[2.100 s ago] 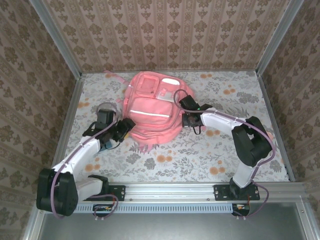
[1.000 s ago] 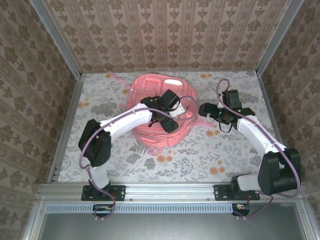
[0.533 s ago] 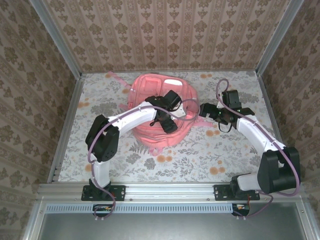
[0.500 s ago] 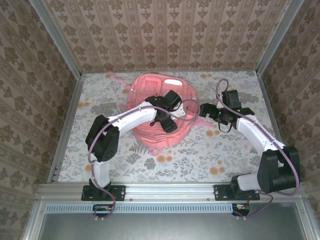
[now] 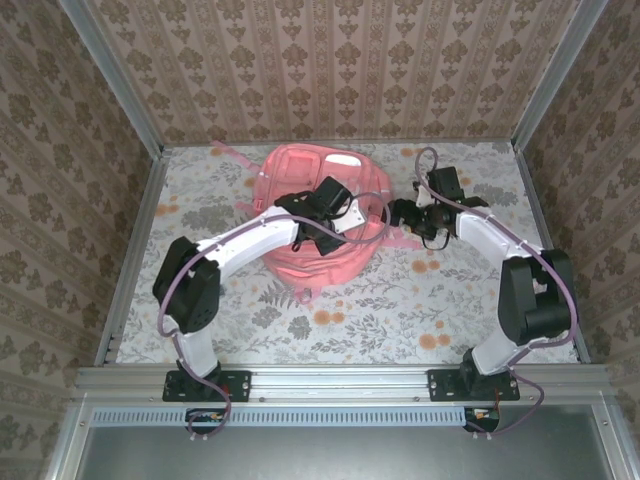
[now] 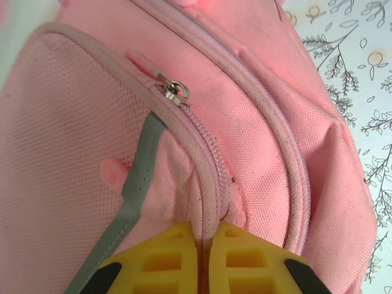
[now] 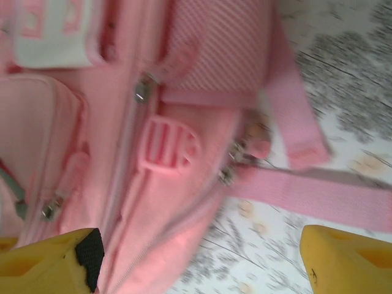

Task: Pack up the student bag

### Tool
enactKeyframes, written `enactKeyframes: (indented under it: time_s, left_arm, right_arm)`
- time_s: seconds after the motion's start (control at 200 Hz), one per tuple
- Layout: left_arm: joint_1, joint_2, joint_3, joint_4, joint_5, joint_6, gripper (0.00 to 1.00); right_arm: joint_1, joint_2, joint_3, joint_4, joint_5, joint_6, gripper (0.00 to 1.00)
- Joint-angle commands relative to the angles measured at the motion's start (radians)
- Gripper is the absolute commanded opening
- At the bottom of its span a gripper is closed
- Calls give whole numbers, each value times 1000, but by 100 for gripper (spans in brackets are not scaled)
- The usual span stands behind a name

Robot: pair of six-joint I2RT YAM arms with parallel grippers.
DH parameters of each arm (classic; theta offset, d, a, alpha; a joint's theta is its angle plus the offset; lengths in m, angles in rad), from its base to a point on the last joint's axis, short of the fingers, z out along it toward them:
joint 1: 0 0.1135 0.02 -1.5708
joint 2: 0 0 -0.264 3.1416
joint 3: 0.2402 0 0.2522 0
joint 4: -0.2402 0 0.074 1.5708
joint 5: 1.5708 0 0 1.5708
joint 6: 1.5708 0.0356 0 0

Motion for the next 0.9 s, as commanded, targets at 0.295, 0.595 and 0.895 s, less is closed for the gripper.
enactKeyframes:
  time_s: [0.295,0.595,0.895]
  left_arm:
    - [25,-176,-117,107,-10,-11,1]
    - [28,-192,-136,127,-15,-15,0]
    - [29,-194,-142,136,-8,-23,0]
  right_arm:
    - [24,297,267,164,-267,145,71]
    - [25,444,360,97,-329,43,89]
    - [25,449,332,174,-488,67,79]
